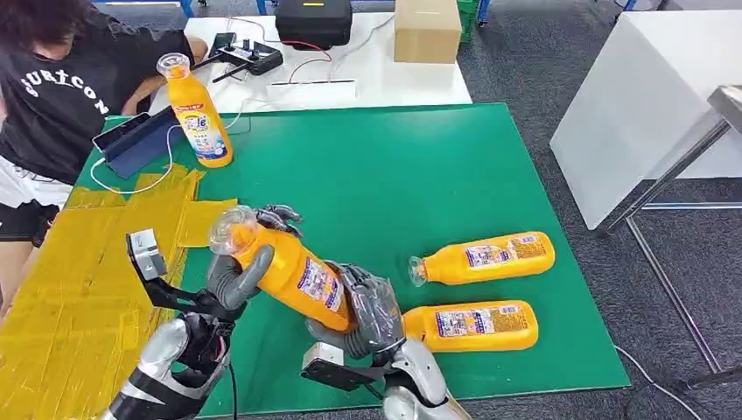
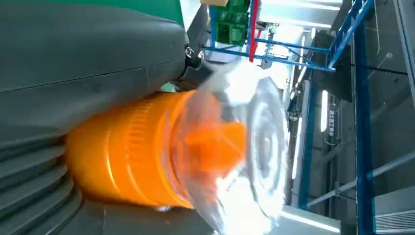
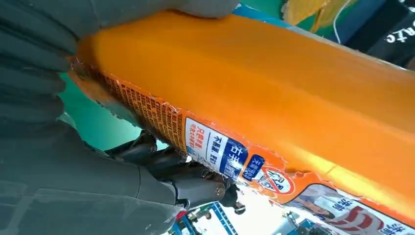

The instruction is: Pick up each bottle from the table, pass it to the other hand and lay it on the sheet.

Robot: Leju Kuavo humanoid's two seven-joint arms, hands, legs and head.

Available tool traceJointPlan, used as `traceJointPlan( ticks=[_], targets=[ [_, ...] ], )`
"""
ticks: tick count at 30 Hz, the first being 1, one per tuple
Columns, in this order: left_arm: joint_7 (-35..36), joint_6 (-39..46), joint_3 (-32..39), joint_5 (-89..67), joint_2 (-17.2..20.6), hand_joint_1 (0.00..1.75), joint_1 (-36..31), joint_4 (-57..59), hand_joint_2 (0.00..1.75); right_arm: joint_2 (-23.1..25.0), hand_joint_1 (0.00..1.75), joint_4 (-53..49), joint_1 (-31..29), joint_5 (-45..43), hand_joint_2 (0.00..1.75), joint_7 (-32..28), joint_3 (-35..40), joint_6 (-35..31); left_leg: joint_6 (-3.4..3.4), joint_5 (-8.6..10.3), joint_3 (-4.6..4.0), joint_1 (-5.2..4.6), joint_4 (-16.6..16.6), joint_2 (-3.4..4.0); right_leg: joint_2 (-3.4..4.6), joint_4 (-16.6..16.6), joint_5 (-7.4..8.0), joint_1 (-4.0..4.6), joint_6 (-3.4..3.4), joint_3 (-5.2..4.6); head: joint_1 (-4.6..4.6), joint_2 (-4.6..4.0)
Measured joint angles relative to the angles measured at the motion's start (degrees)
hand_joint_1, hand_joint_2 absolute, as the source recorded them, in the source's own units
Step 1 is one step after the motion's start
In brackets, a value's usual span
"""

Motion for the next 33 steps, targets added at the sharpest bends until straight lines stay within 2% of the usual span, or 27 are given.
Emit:
traceJointPlan(
  ticks=[3, 5, 6, 7, 33],
  targets=[
    [-0.04, 0.18, 0.20, -0.09, -0.13, 1.75, 0.01, -0.02, 1.75, -0.09, 1.75, 0.13, 0.01, 0.02, 1.75, 0.04, 0.00, 0.04, 0.00, 0.00, 0.00, 0.00, 0.00, 0.00, 0.00, 0.00, 0.00, 0.00, 0.00, 0.00, 0.00, 0.02],
    [-0.04, 0.20, 0.33, -0.13, -0.15, 1.41, 0.01, -0.02, 1.75, -0.09, 1.75, 0.20, 0.04, 0.02, 1.75, 0.04, 0.00, 0.07, 0.00, 0.00, 0.00, 0.00, 0.00, 0.00, 0.00, 0.00, 0.00, 0.00, 0.00, 0.00, -0.02, 0.00],
    [-0.04, 0.20, 0.35, -0.13, -0.15, 1.48, 0.02, -0.02, 1.75, -0.09, 1.75, 0.22, 0.04, 0.04, 1.75, 0.04, 0.00, 0.07, 0.00, 0.00, 0.00, 0.00, 0.00, 0.00, 0.00, 0.00, 0.00, 0.00, 0.00, 0.00, -0.02, 0.00],
    [-0.04, 0.22, 0.35, -0.15, -0.15, 1.75, 0.02, -0.02, 1.75, -0.11, 1.75, 0.24, 0.05, 0.04, 1.75, 0.04, 0.00, 0.07, 0.00, 0.00, 0.00, 0.00, 0.00, 0.00, 0.00, 0.00, 0.00, 0.00, 0.00, 0.00, 0.00, 0.00],
    [-1.03, 1.05, 0.37, -3.69, -0.83, 1.75, 0.73, -0.06, 1.75, -0.11, 1.75, 0.39, 1.01, -0.48, 1.75, -0.39, -0.09, -1.00, 0.00, 0.00, 0.00, 0.00, 0.00, 0.00, 0.00, 0.00, 0.00, 0.00, 0.00, 0.00, -0.02, 0.00]
  ],
)
